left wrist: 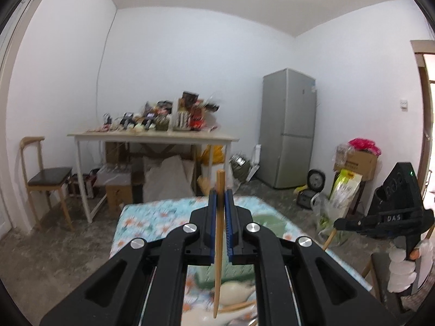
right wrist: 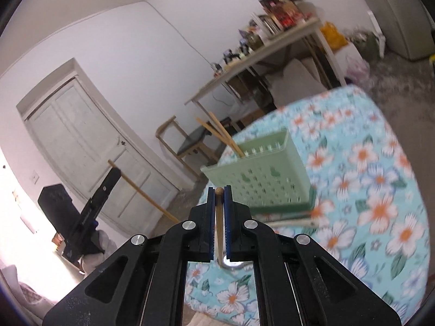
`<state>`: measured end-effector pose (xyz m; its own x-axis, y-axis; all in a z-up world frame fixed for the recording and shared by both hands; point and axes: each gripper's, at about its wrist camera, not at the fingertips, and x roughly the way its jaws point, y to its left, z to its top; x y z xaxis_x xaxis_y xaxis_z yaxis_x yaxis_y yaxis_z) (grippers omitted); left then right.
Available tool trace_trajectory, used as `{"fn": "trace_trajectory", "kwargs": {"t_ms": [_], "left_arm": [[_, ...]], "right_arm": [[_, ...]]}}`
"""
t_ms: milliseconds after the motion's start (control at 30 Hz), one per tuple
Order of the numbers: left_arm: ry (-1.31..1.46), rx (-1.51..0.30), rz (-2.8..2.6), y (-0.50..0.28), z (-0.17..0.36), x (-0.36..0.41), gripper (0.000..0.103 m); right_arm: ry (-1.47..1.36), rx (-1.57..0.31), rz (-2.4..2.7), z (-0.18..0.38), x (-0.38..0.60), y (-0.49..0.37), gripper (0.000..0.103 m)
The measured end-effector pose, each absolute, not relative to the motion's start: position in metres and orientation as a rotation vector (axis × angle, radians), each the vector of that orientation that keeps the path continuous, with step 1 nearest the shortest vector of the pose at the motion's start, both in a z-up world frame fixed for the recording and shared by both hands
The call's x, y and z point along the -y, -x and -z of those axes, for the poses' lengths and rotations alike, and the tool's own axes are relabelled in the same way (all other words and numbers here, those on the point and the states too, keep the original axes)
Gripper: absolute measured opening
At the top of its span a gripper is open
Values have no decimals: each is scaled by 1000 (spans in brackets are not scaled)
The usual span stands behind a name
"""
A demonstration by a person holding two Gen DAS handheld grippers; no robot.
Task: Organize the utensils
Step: 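Carry both held chopsticks upright over the green basket, then lower the left tool's chopstick into the basket and open the left tool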
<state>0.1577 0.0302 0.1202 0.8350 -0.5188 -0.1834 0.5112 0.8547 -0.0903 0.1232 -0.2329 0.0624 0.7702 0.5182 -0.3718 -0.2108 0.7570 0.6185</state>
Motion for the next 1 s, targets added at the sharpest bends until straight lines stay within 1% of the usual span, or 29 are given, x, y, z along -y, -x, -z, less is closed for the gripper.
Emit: {"fn": "trace_trajectory", "kwargs": {"t_ms": [267,400,567,733,833,1000], "left_arm": [[94,-65,621,-182,-176,-7,5],[116,-18,627,-202,-191,6,5],[131,-38,627,-235,-183,27,5],[129,-111,600,-264,-162,45,5],[128,-131,586,-270,-151,48,5],[124,-155,570,-281,-141,50,5]], "right_arm": [[-535,-456,-428,-100,251,-120,4],[-510,-381,-404,-124,268,-113,4],[-472,-281,-355,-154,291,-111,4],[-441,-206,-341,-176,303,-127,4],[-425,-197,-348,-181,303,-150,4],[-392,-233,-353,-176,296,-182,4]]}}
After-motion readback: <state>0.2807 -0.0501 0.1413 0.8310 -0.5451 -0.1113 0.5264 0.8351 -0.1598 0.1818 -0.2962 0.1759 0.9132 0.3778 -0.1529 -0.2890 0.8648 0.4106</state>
